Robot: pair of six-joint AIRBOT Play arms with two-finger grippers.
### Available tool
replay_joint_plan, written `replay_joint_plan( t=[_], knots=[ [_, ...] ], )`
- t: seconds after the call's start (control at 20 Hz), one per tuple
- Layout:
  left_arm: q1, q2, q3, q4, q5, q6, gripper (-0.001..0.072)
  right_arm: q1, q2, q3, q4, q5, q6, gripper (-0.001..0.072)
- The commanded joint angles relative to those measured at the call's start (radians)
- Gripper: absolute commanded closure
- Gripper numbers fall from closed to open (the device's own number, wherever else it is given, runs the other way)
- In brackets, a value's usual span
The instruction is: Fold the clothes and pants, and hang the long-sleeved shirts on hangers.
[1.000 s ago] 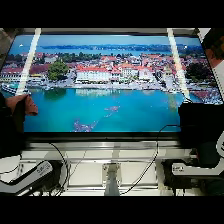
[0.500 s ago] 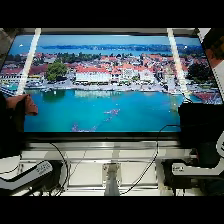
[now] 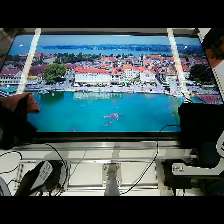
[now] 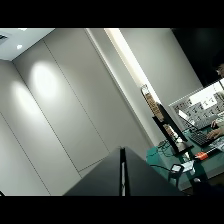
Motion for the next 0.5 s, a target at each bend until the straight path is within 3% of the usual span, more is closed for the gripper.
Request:
replay_joint_plan(
  t=[0.0, 0.25, 0.45],
  knots=[
    [-0.086, 0.159, 0.001, -0.019, 0.003, -0.035, 0.0696, -0.001, 0.001, 0.000, 0.000, 0.000, 0.000, 0.0689],
    [-0.323, 0.326, 0.001, -0.159, 0.003, -0.035, 0.0697, -0.001, 0.001, 0.000, 0.000, 0.000, 0.000, 0.0689],
    [-0.631, 0.339, 0.001, -0.228, 0.000, -0.035, 0.0698, -0.001, 0.001, 0.000, 0.000, 0.001, 0.001, 0.0689]
  ],
)
